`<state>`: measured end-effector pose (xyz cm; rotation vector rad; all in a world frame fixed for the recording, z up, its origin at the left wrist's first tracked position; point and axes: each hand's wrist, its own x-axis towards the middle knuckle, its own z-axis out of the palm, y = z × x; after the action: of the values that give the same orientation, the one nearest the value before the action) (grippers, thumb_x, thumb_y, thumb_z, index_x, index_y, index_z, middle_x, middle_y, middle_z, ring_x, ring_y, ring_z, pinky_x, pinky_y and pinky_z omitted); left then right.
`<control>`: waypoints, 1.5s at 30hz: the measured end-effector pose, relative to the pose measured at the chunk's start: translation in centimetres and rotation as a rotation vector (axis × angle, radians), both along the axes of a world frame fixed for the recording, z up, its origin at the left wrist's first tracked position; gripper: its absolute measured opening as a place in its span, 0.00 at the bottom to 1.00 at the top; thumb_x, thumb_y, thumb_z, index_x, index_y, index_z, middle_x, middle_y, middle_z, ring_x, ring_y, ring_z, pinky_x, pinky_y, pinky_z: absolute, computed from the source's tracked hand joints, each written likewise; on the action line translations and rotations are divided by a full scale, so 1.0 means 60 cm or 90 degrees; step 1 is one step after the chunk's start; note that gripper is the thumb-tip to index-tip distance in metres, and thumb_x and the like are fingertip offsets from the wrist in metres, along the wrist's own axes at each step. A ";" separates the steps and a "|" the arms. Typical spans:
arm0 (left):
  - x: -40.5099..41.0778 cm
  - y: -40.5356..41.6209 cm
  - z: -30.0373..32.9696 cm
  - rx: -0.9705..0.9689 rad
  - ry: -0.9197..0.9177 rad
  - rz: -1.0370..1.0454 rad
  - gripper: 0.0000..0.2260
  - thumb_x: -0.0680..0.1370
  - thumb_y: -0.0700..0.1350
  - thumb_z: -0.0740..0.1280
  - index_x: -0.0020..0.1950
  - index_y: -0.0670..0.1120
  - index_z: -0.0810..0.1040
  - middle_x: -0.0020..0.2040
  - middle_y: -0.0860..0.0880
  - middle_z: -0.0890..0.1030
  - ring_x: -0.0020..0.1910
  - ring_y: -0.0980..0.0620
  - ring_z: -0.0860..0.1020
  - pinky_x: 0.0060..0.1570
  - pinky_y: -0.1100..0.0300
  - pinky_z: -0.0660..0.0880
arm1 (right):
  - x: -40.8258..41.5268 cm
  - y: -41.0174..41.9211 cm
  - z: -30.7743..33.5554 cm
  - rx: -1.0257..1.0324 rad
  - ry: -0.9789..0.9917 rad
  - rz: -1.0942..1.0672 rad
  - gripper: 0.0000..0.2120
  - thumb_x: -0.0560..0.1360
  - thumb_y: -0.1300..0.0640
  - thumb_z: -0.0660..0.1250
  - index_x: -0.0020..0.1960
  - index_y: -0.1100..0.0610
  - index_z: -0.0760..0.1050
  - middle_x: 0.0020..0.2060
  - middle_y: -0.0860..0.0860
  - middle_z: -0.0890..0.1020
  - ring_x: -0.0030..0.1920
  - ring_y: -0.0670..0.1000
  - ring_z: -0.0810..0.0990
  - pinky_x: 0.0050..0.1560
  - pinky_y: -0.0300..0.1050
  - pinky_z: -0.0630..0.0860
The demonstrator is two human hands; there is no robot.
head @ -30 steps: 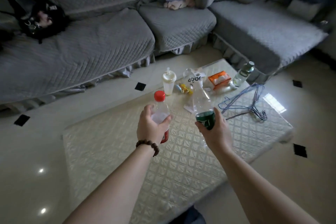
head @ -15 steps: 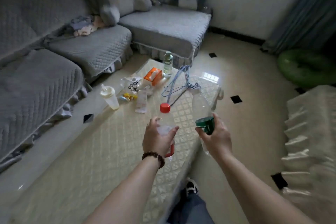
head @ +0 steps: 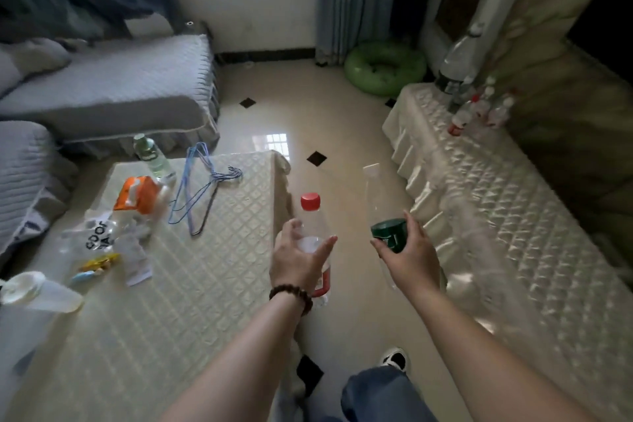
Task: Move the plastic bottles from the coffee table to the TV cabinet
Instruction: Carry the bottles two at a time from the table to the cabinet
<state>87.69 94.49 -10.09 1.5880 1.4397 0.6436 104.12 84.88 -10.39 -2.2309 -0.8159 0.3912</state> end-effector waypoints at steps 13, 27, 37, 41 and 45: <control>0.385 0.003 0.003 -0.027 0.002 -0.184 0.31 0.66 0.62 0.74 0.65 0.55 0.68 0.56 0.53 0.74 0.51 0.52 0.74 0.47 0.57 0.71 | 0.312 -0.067 -0.018 0.007 0.022 -0.187 0.37 0.68 0.41 0.72 0.71 0.50 0.63 0.60 0.51 0.78 0.59 0.55 0.76 0.54 0.52 0.77; 0.699 0.032 -0.013 -0.051 0.004 -0.273 0.33 0.66 0.61 0.74 0.67 0.53 0.68 0.56 0.52 0.74 0.54 0.50 0.75 0.51 0.52 0.76 | 0.583 -0.068 -0.046 -0.011 0.057 -0.313 0.38 0.69 0.42 0.71 0.73 0.51 0.61 0.64 0.53 0.75 0.62 0.56 0.74 0.55 0.51 0.75; 0.922 0.204 -0.070 -0.082 0.019 -0.355 0.32 0.64 0.62 0.74 0.64 0.53 0.69 0.56 0.52 0.76 0.53 0.51 0.77 0.53 0.50 0.78 | 0.765 0.075 -0.097 -0.041 0.090 -0.430 0.41 0.69 0.42 0.73 0.75 0.51 0.58 0.67 0.55 0.73 0.65 0.58 0.73 0.57 0.53 0.75; 1.025 0.309 -0.097 -0.094 0.042 -0.410 0.32 0.65 0.62 0.75 0.65 0.54 0.69 0.57 0.52 0.76 0.53 0.51 0.77 0.54 0.52 0.76 | 0.844 0.162 -0.111 -0.047 0.093 -0.475 0.40 0.69 0.43 0.73 0.75 0.53 0.58 0.66 0.56 0.74 0.63 0.58 0.75 0.54 0.51 0.76; 1.116 0.379 -0.121 -0.082 0.062 -0.475 0.33 0.66 0.56 0.77 0.67 0.51 0.69 0.58 0.51 0.74 0.54 0.51 0.74 0.54 0.54 0.74 | 0.910 0.223 -0.125 -0.020 0.112 -0.532 0.39 0.69 0.46 0.74 0.75 0.52 0.60 0.67 0.55 0.74 0.64 0.57 0.75 0.55 0.49 0.74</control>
<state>154.65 117.23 -17.33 1.8957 0.8225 0.0337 158.72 98.28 -17.88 -2.2944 0.2413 0.1808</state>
